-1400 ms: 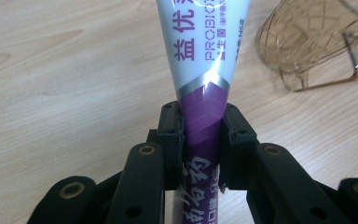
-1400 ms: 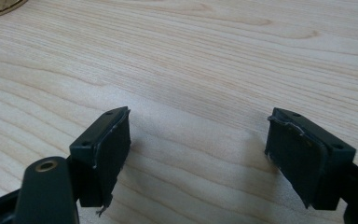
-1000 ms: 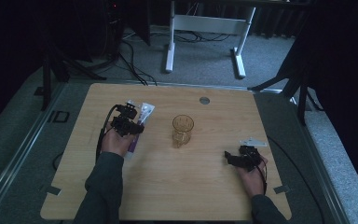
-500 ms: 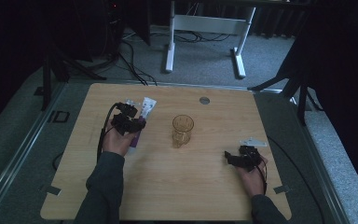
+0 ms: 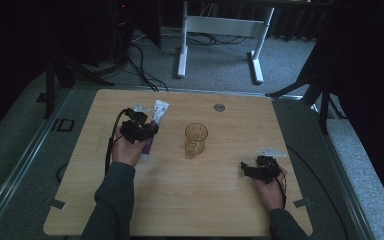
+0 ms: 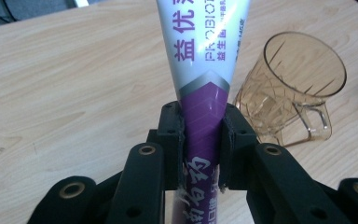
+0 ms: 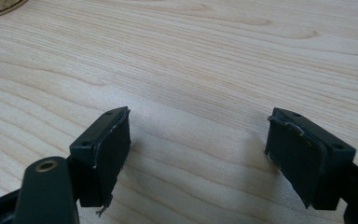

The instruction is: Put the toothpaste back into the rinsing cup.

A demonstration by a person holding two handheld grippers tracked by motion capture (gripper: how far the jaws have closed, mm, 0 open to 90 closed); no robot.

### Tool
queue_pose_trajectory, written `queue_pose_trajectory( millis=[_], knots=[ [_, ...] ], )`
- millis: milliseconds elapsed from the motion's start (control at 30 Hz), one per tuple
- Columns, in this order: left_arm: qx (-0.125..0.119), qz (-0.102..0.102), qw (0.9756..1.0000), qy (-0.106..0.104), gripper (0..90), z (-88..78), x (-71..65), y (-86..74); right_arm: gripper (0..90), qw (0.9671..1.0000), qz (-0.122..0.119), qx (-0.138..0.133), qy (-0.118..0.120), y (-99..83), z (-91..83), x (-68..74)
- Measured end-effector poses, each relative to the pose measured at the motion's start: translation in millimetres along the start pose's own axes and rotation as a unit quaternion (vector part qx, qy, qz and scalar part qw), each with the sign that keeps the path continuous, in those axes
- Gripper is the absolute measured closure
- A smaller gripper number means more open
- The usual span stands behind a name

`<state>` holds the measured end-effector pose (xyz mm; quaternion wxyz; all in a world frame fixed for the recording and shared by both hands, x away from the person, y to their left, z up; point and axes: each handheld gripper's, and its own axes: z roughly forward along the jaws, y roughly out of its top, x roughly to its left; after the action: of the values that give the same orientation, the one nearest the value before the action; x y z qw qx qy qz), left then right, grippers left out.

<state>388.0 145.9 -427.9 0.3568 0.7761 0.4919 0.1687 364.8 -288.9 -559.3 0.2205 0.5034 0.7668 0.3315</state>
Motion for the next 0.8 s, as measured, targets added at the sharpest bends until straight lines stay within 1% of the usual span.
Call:
queue_pose_trajectory(
  millis=[233,267,300,367,567,667,800],
  knots=[
    [-0.025,-0.007,0.9997,-0.005,73.6,-1.8,0.8,0.6,21.7,1.0,0.0,0.0,0.0,0.0,0.0,0.0],
    [-0.025,-0.007,0.9997,-0.005,73.7,-1.8,0.8,0.6,21.7,1.0,0.0,0.0,0.0,0.0,0.0,0.0],
    [-0.032,-0.009,0.9994,-0.008,73.7,-2.4,1.0,0.9,21.7,1.0,0.0,0.0,0.0,0.0,0.0,0.0],
    [-0.035,-0.012,0.9993,-0.011,73.7,-2.4,1.5,1.3,21.7,1.0,0.0,0.0,0.0,0.0,0.0,0.0],
    [-0.043,-0.017,0.9989,-0.009,73.7,0.0,1.5,1.9,21.7,1.0,0.0,0.0,0.0,0.0,0.0,0.0],
    [-0.05,-0.025,0.9983,-0.013,73.7,1.9,2.1,2.9,21.7,1.0,0.0,0.0,0.0,0.0,0.0,0.0],
    [-0.06,-0.028,0.9977,-0.012,73.7,4.6,2.1,3.4,21.7,1.0,0.0,0.0,0.0,0.0,0.0,0.0]
  ],
)
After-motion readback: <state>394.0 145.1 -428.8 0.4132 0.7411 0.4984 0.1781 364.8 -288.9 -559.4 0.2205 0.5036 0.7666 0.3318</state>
